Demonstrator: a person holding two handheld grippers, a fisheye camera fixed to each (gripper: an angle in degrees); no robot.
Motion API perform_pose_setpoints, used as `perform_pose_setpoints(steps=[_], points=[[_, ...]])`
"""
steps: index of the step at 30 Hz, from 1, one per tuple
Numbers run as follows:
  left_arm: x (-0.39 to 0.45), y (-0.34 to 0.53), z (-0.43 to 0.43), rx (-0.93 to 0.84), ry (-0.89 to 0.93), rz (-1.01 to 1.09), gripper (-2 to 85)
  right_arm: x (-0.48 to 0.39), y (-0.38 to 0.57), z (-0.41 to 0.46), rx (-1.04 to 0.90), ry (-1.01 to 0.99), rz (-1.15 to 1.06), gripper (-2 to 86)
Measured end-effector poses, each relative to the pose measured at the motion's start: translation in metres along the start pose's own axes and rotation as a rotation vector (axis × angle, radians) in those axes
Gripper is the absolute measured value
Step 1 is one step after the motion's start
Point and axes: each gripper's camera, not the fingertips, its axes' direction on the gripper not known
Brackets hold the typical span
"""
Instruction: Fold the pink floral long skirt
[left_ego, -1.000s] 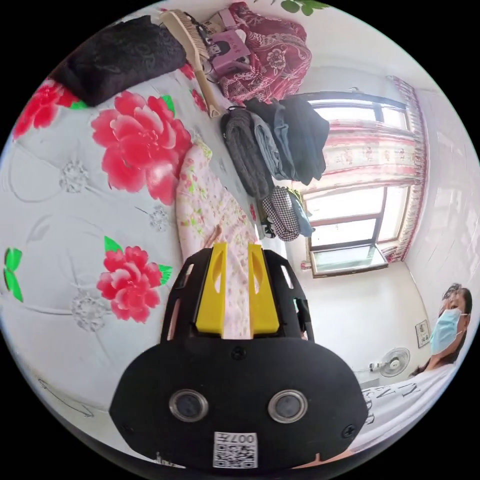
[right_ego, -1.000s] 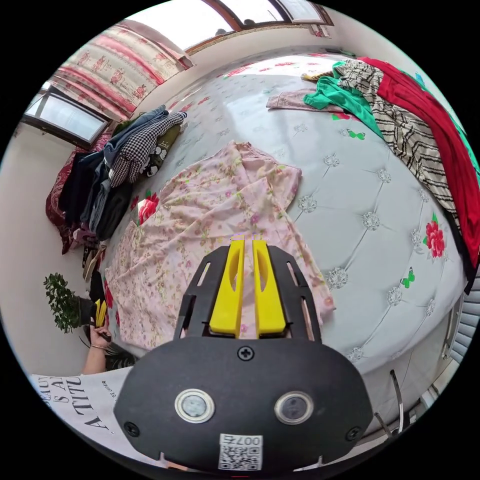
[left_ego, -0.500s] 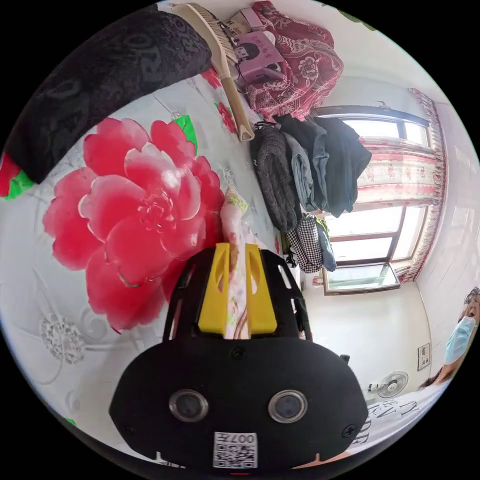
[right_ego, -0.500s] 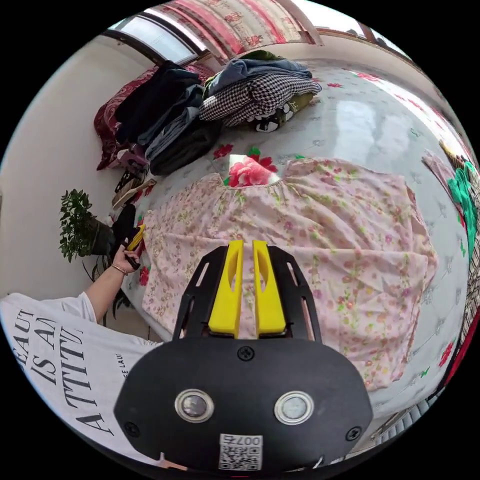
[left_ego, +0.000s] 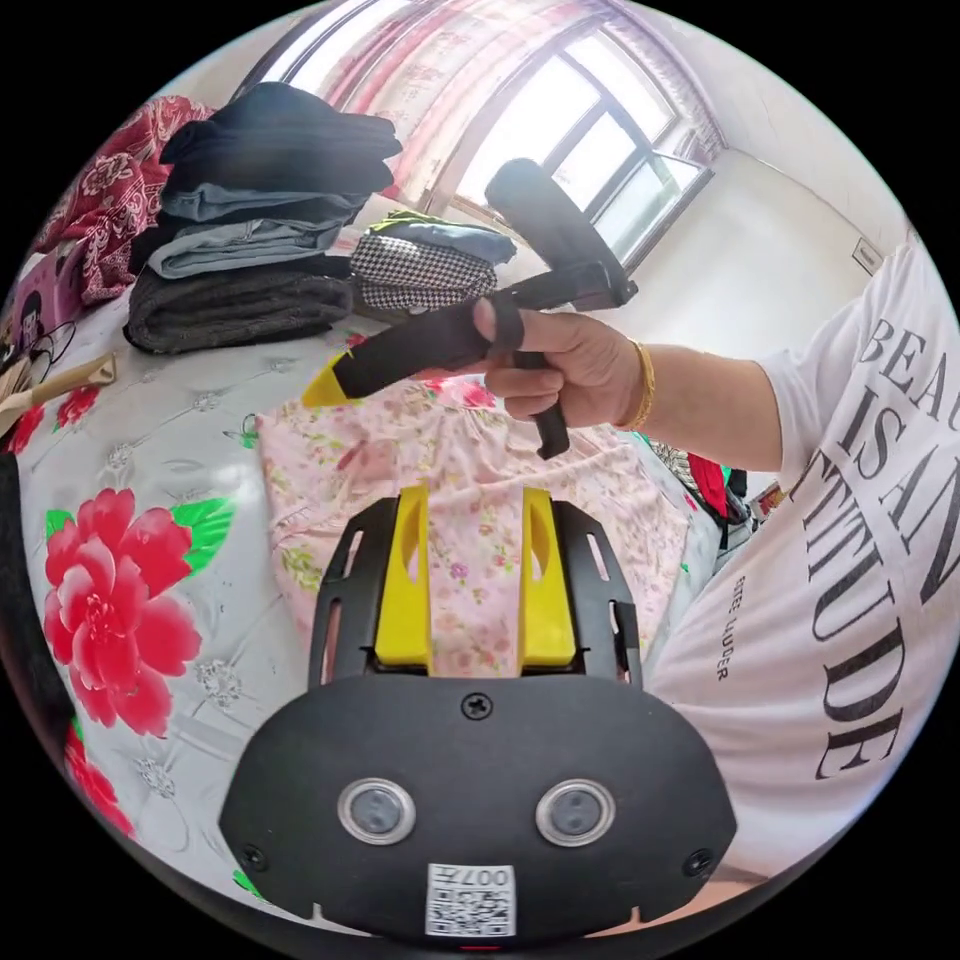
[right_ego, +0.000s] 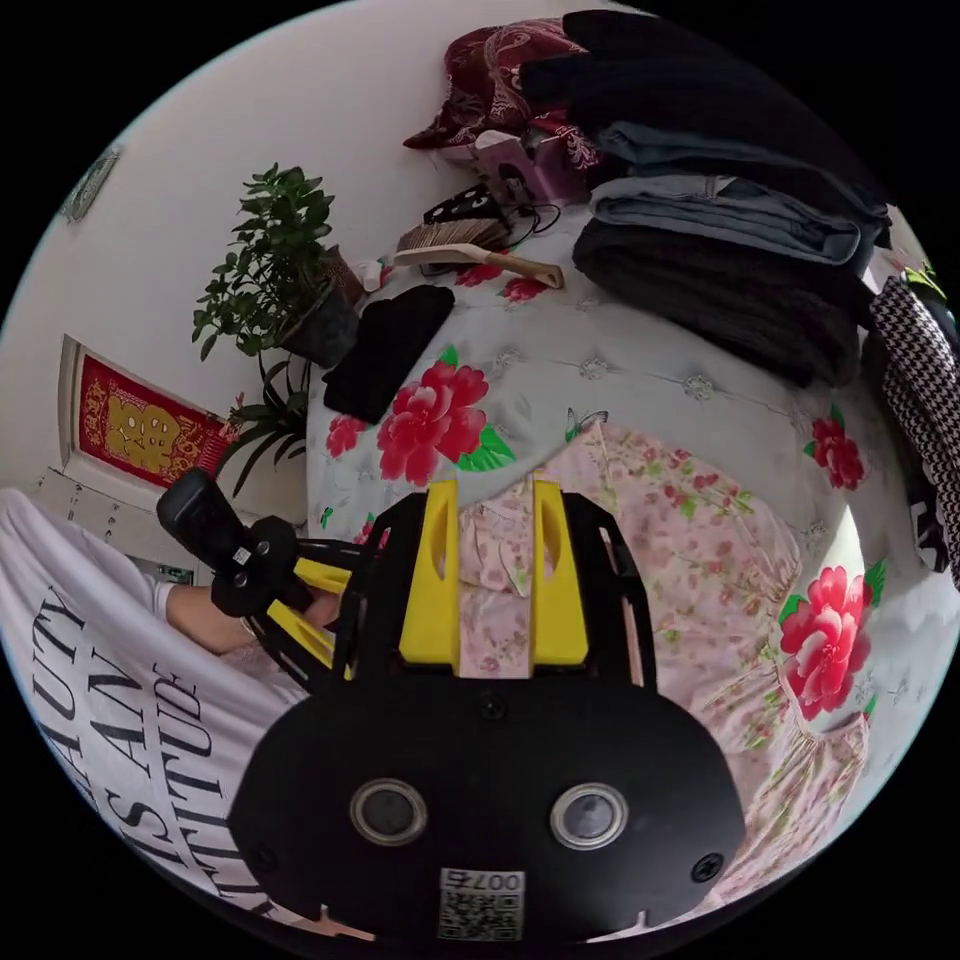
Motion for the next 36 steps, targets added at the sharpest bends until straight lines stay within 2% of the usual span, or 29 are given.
perform_pose_setpoints(steps=[4,6,11,13,16,22,26,29,31,33,36], points=[[-0.021,0.034,-0.043,0.004,-0.165,-0.117,11.3,-0.016,0.000,-0.004,-0.073,0.180,-0.165,8.8],[-0.048,0.045,-0.055,0.002,-0.169,-0.214,11.3,-0.020,-0.009,-0.001,-0.086,0.197,-0.220,8.4],[-0.133,0.074,-0.054,-0.025,0.050,-0.618,9.0,0.001,-0.023,0.036,-0.258,0.292,-0.167,5.8],[-0.158,0.092,-0.059,0.107,0.193,-0.756,6.1,0.006,-0.014,0.032,-0.221,0.291,-0.104,3.0],[-0.164,0.103,-0.061,0.172,0.312,-0.810,0.1,0.003,-0.003,0.014,-0.149,0.294,-0.090,0.8],[-0.120,0.114,-0.118,0.268,0.142,-0.665,-0.9,0.011,0.004,-0.025,-0.048,0.256,-0.037,1.2],[-0.080,0.100,-0.149,0.238,0.012,-0.506,-0.9,0.015,-0.004,-0.013,-0.071,0.212,-0.031,5.0],[-0.034,0.072,-0.148,0.128,-0.053,-0.311,-0.6,0.015,-0.013,-0.006,-0.066,0.137,-0.015,8.0],[0.012,0.052,-0.127,-0.013,-0.149,-0.106,0.3,0.012,-0.018,-0.007,-0.036,0.092,0.004,8.8],[0.043,0.049,-0.101,-0.134,-0.203,0.014,3.8,0.009,-0.018,-0.004,-0.041,0.071,0.019,9.2],[0.075,0.062,-0.083,-0.208,-0.258,0.074,7.0,-0.001,-0.011,0.007,-0.058,0.069,0.051,9.5]])
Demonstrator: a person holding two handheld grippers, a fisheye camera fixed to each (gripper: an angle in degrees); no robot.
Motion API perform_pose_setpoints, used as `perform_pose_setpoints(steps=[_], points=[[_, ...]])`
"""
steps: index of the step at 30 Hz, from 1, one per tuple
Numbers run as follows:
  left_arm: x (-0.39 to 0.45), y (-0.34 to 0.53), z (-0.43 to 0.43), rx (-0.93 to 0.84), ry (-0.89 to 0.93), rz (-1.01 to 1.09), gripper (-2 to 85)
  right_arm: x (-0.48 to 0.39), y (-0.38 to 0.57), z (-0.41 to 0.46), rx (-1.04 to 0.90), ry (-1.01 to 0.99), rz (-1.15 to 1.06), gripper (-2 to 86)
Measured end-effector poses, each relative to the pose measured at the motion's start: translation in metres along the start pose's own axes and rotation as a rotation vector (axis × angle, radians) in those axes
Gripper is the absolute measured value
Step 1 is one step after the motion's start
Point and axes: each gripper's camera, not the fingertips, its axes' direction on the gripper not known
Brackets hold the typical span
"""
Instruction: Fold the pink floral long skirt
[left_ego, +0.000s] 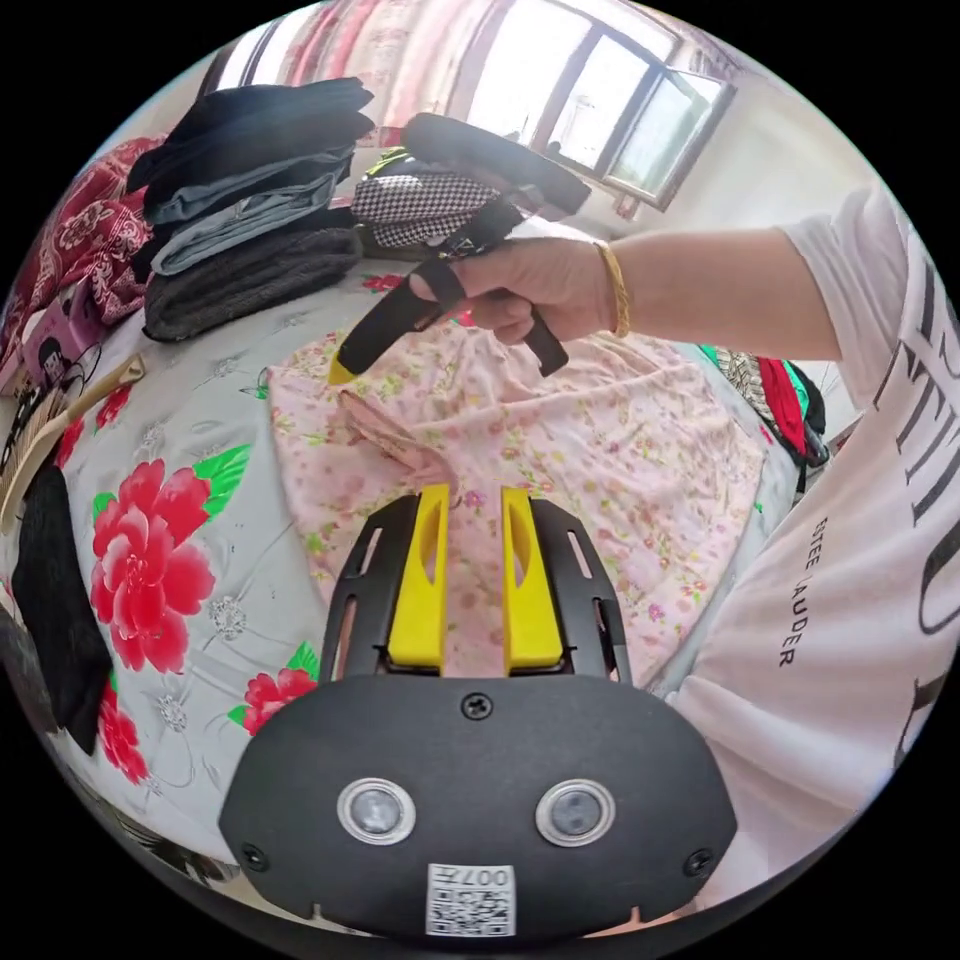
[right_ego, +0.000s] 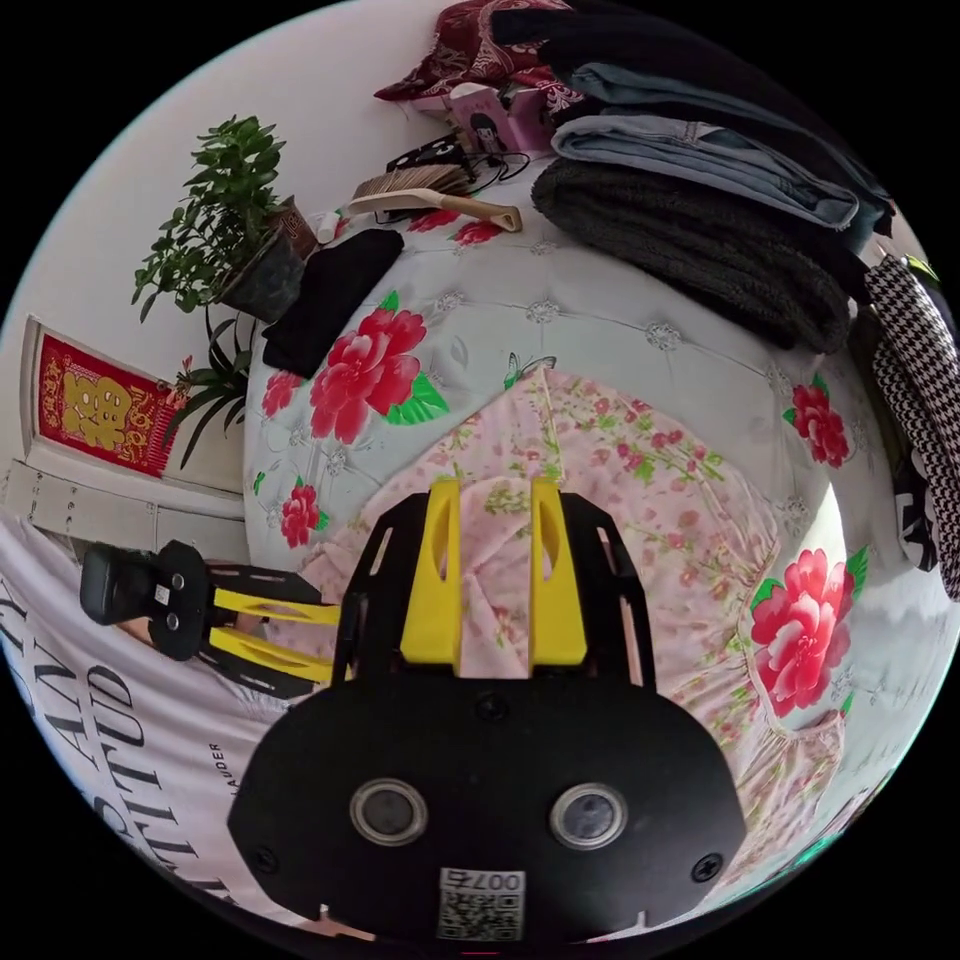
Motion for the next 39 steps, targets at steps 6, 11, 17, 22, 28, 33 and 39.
perform_pose_setpoints(steps=[6,11,17,22,28,33,39], points=[[-0.004,0.021,-0.048,0.013,-0.121,-0.024,7.6,-0.044,0.007,0.031,-0.001,0.155,0.000,9.5],[-0.039,0.005,-0.053,-0.021,-0.099,-0.036,8.8,-0.043,0.026,0.057,-0.057,0.264,0.046,8.2],[-0.035,0.012,-0.045,-0.169,0.047,0.037,5.2,-0.015,0.088,0.037,-0.011,0.305,0.215,5.9],[-0.020,0.032,-0.085,-0.234,0.016,0.076,4.9,0.028,0.194,0.003,0.128,0.270,0.534,5.1],[-0.031,-0.011,-0.134,-0.134,0.014,0.052,4.5,0.084,0.367,-0.044,0.316,0.362,1.008,5.1],[-0.037,-0.099,-0.130,-0.035,0.103,0.117,4.6,0.110,0.520,-0.070,0.474,0.462,1.362,5.5],[-0.001,-0.270,-0.059,-0.061,0.353,0.333,8.6,0.137,0.629,-0.031,0.625,0.215,1.468,5.8]])
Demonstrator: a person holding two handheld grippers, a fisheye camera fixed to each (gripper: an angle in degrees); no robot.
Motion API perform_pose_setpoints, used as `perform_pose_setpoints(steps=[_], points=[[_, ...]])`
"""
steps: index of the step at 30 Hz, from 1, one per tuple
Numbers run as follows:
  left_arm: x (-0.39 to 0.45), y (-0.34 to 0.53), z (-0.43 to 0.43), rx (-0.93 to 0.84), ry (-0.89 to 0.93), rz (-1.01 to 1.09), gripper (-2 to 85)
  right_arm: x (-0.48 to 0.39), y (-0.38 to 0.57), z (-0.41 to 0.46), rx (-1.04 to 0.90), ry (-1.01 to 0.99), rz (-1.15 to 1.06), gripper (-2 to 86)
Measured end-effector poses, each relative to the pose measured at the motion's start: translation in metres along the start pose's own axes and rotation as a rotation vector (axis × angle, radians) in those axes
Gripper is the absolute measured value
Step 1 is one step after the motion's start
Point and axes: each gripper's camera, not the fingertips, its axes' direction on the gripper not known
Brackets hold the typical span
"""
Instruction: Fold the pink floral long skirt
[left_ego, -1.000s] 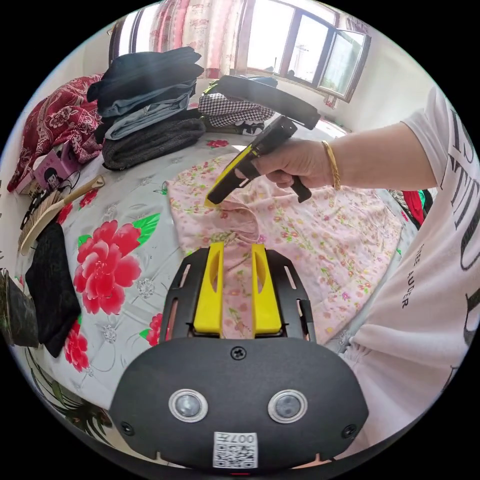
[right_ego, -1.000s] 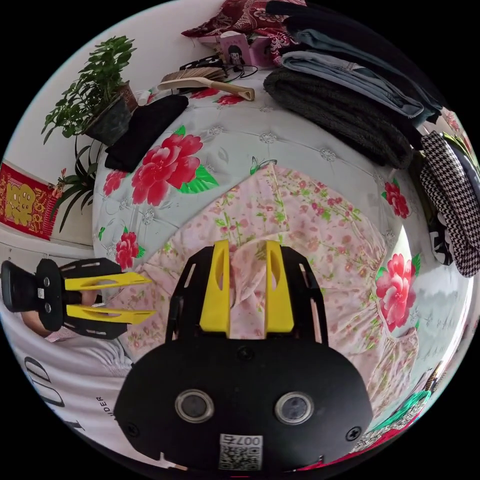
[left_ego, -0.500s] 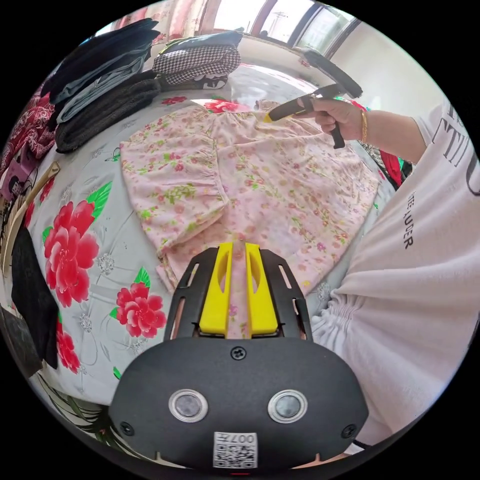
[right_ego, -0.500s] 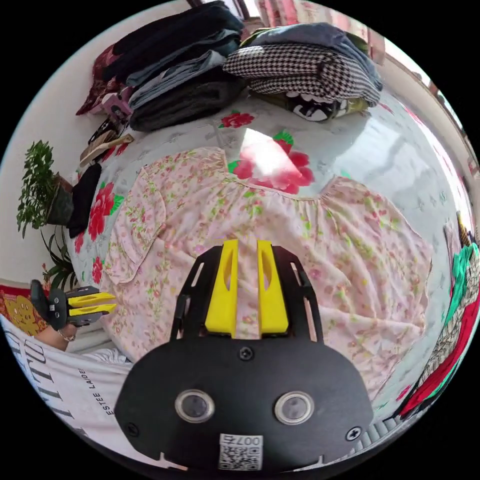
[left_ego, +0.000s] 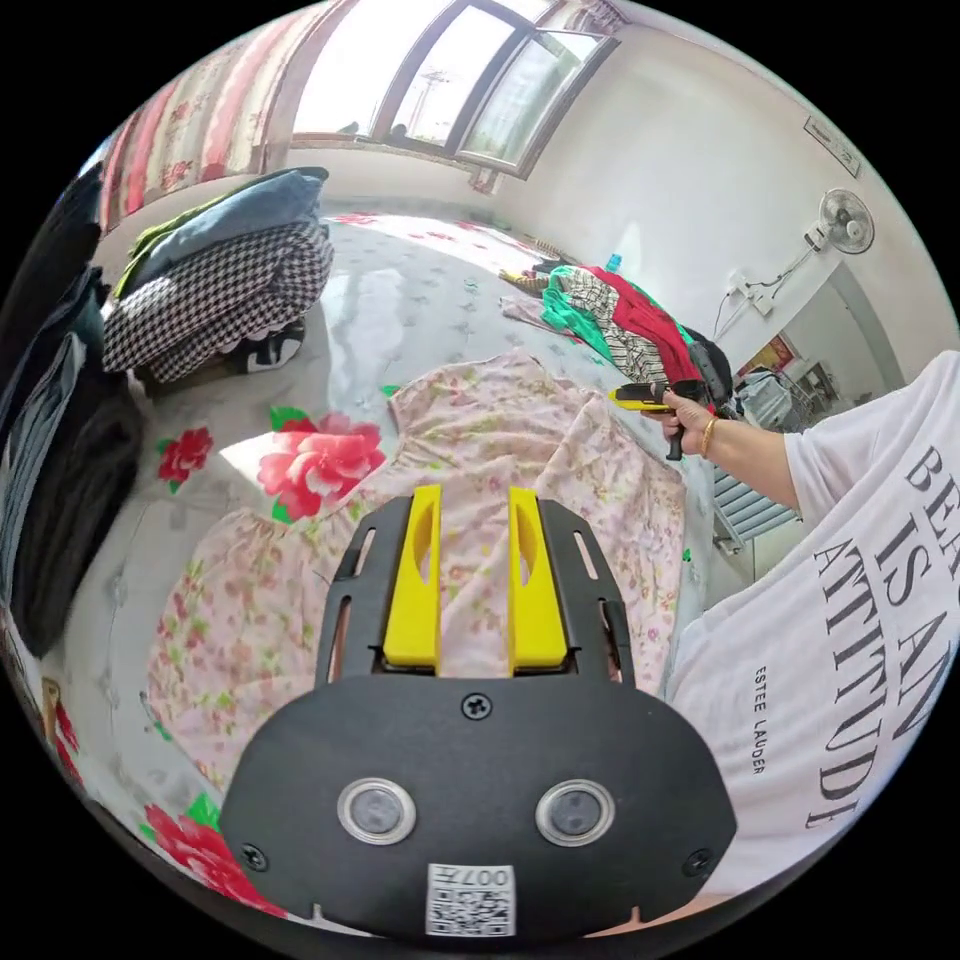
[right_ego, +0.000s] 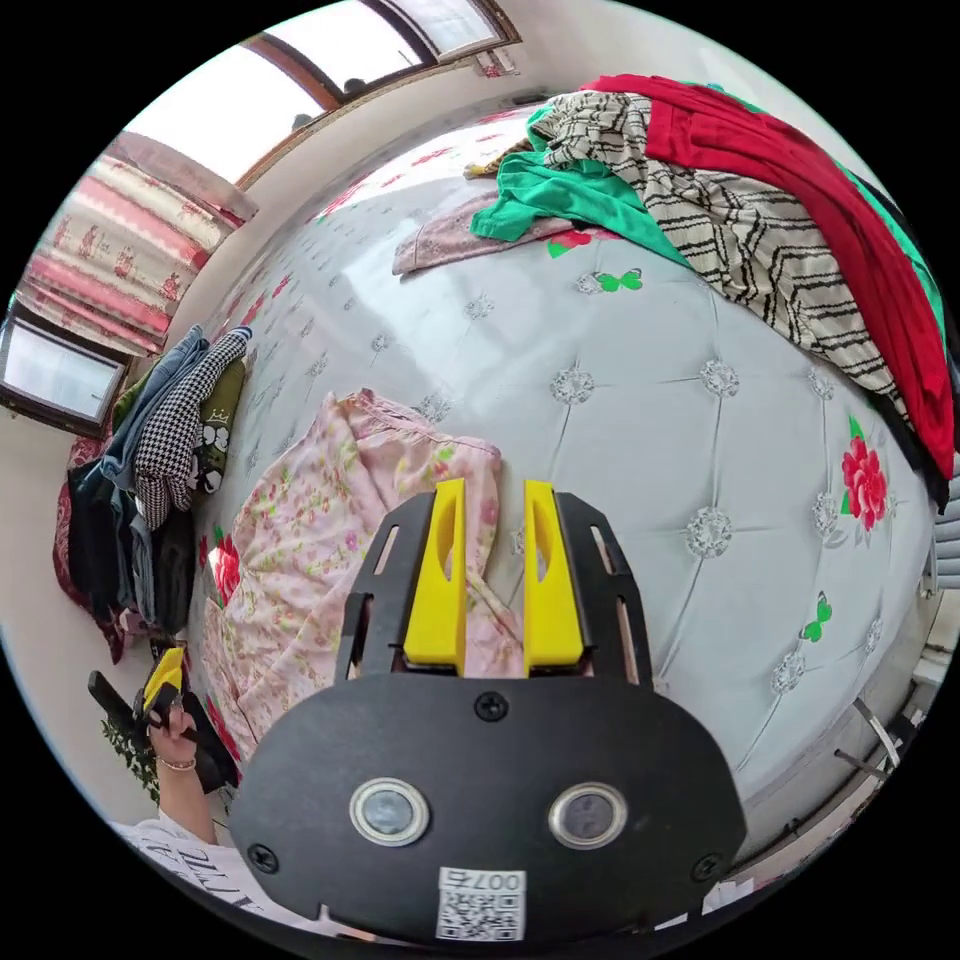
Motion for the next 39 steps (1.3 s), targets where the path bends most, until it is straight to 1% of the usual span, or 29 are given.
perform_pose_setpoints(steps=[1,2,4,5,7,9,11,13,14,15,16,17,18,21,23,25,28,29,30,32,34,35,37,38,39], points=[[-0.006,-0.040,0.017,0.001,0.046,0.028,9.0,0.011,0.003,0.006,-0.006,-0.052,-0.003,5.3],[-0.009,-0.060,0.027,-0.003,0.069,0.038,9.2,0.016,0.005,0.009,-0.005,-0.076,-0.010,5.0],[-0.014,-0.141,0.071,-0.030,0.198,0.051,10.6,0.032,0.014,0.015,0.010,-0.135,-0.038,3.4],[-0.013,-0.160,0.083,-0.039,0.225,0.058,11.0,0.036,0.017,0.017,0.009,-0.153,-0.046,2.9],[-0.001,-0.223,0.134,-0.095,0.294,0.093,12.1,0.050,0.027,0.024,-0.008,-0.217,-0.050,1.3],[0.019,-0.258,0.172,-0.147,0.331,0.157,13.2,0.062,0.036,0.024,0.010,-0.252,-0.047,0.5],[0.041,-0.279,0.209,-0.223,0.303,0.240,13.8,0.071,0.043,0.021,0.032,-0.285,-0.056,0.1],[0.061,-0.288,0.256,-0.349,0.201,0.313,13.6,0.082,0.049,0.021,0.043,-0.305,-0.066,-0.1],[0.063,-0.287,0.267,-0.383,0.185,0.317,13.5,0.084,0.050,0.022,0.041,-0.314,-0.070,-0.1],[0.065,-0.284,0.288,-0.461,0.155,0.312,12.7,0.088,0.051,0.024,0.033,-0.320,-0.075,-0.2],[0.068,-0.282,0.283,-0.402,0.064,0.327,8.3,0.091,0.052,0.026,0.033,-0.318,-0.079,-0.2],[0.071,-0.281,0.281,-0.382,0.022,0.342,4.4,0.093,0.052,0.027,0.035,-0.318,-0.082,-0.2],[0.079,-0.279,0.284,-0.410,-0.015,0.381,0.1,0.097,0.052,0.031,0.032,-0.325,-0.082,-0.2],[0.093,-0.279,0.287,-0.434,-0.049,0.428,-0.8,0.106,0.051,0.041,0.021,-0.351,-0.053,-0.2],[0.088,-0.285,0.285,-0.426,-0.018,0.372,-0.9,0.110,0.050,0.043,0.020,-0.375,-0.037,-0.2],[0.076,-0.295,0.264,-0.310,0.095,0.270,-0.9,0.110,0.052,0.040,0.032,-0.387,-0.048,-0.3],[0.071,-0.304,0.233,-0.163,0.220,0.208,-1.0,0.107,0.056,0.033,0.045,-0.381,-0.078,-0.3],[0.071,-0.304,0.227,-0.146,0.239,0.211,-1.0,0.106,0.057,0.031,0.054,-0.381,-0.086,-0.3],[0.075,-0.304,0.218,-0.123,0.273,0.236,-1.0,0.100,0.059,0.023,0.083,-0.379,-0.127,-0.3],[0.079,-0.298,0.201,-0.080,0.262,0.284,-1.0,0.078,0.065,0.008,0.127,-0.323,-0.243,-0.3],[0.075,-0.283,0.180,-0.037,0.277,0.305,-1.0,0.031,0.078,-0.010,0.165,-0.210,-0.472,-0.3],[0.072,-0.278,0.175,-0.025,0.290,0.301,-1.0,0.018,0.082,-0.014,0.172,-0.180,-0.535,-0.3],[0.057,-0.254,0.153,0.022,0.317,0.269,-1.0,-0.033,0.101,-0.023,0.188,-0.058,-0.785,-0.3],[0.053,-0.247,0.148,0.034,0.312,0.260,-1.0,-0.045,0.107,-0.024,0.191,-0.030,-0.848,-0.3],[0.043,-0.233,0.138,0.050,0.292,0.230,-1.0,-0.067,0.117,-0.024,0.193,0.014,-0.958,-0.3]])
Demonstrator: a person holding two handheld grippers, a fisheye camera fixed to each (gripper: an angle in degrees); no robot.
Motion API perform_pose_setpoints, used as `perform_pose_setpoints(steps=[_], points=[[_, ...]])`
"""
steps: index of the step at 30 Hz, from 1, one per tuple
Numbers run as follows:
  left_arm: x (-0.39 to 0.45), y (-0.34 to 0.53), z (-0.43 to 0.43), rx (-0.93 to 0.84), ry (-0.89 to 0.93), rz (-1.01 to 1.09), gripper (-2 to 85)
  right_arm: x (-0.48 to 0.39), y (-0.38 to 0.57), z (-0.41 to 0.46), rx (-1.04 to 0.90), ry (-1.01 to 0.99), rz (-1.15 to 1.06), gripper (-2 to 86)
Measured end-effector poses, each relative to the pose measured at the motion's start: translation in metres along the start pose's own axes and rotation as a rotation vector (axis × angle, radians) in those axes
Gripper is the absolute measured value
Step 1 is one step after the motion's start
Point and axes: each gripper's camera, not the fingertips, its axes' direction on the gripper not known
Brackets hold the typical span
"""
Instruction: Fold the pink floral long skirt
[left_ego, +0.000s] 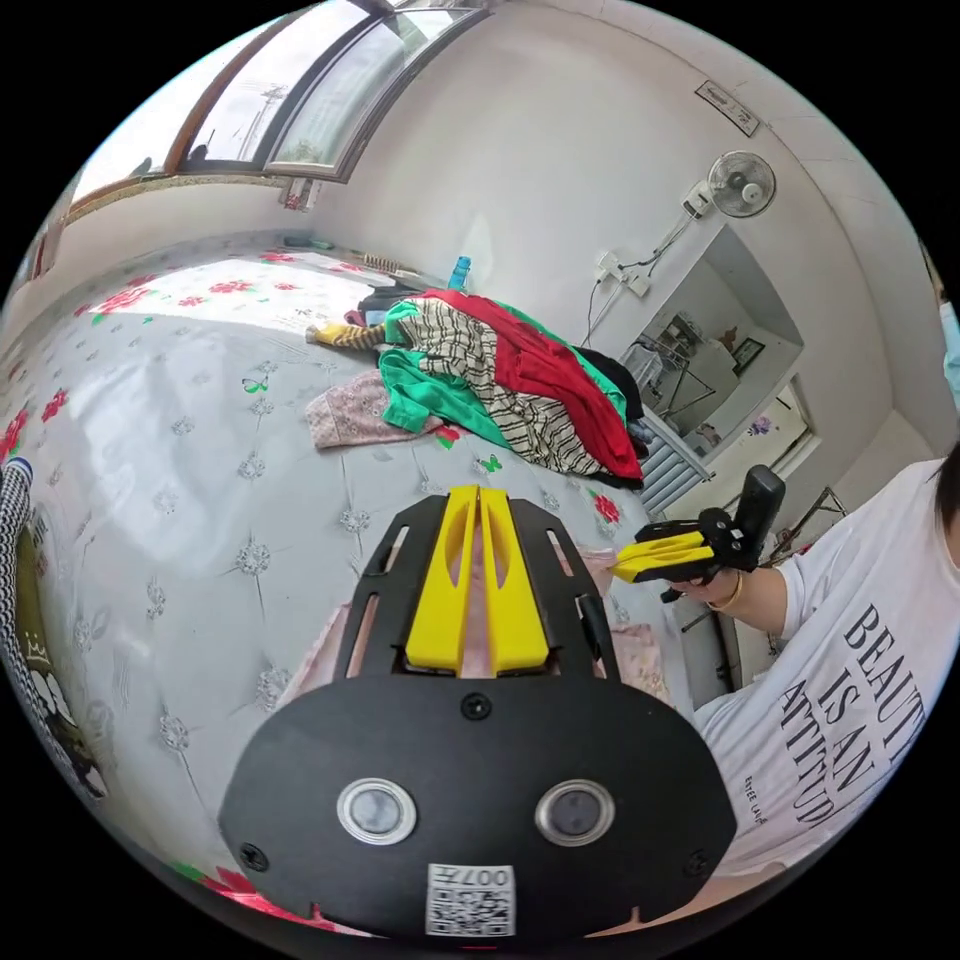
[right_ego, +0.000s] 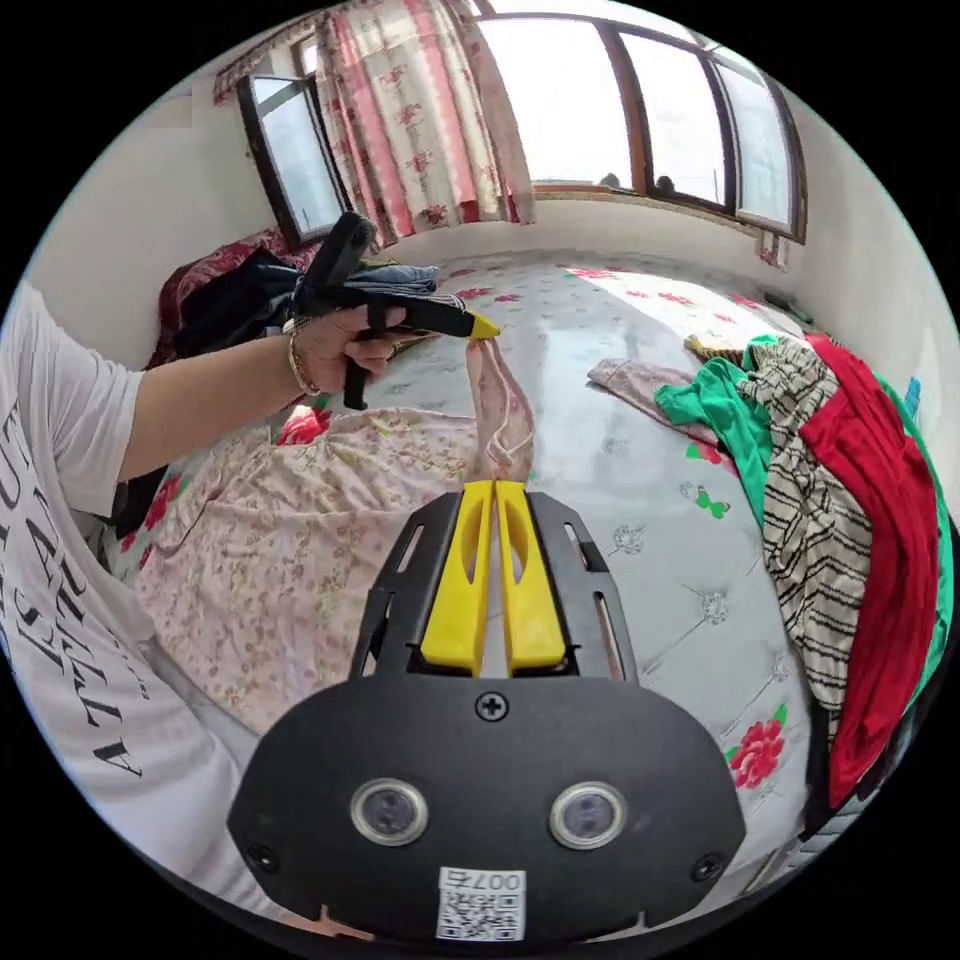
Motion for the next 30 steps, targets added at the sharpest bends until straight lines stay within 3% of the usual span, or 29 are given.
perform_pose_setpoints(steps=[7,13,18,20,25,30], points=[[-0.022,0.095,-0.030,0.023,-0.035,-0.209,-0.9,-0.085,-0.041,0.047,-0.156,-0.074,-0.437,-0.1],[-0.023,0.163,-0.007,-0.102,-0.120,-0.312,0.9,-0.118,-0.054,0.120,-0.405,-0.318,-0.471,1.2],[-0.003,0.218,-0.035,-0.060,-0.152,-0.411,4.8,-0.110,-0.093,0.122,-0.452,-0.511,-0.449,3.6],[0.010,0.240,-0.060,-0.030,-0.196,-0.443,5.2,-0.087,-0.121,0.118,-0.382,-0.505,-0.374,4.2],[0.023,0.315,-0.173,0.005,-0.553,-0.616,6.4,-0.006,-0.215,0.155,-0.230,-0.250,-0.168,5.4],[-0.009,0.384,-0.250,0.014,-0.692,-0.787,12.8,0.023,-0.275,0.231,-0.350,-0.192,-0.157,6.7]])
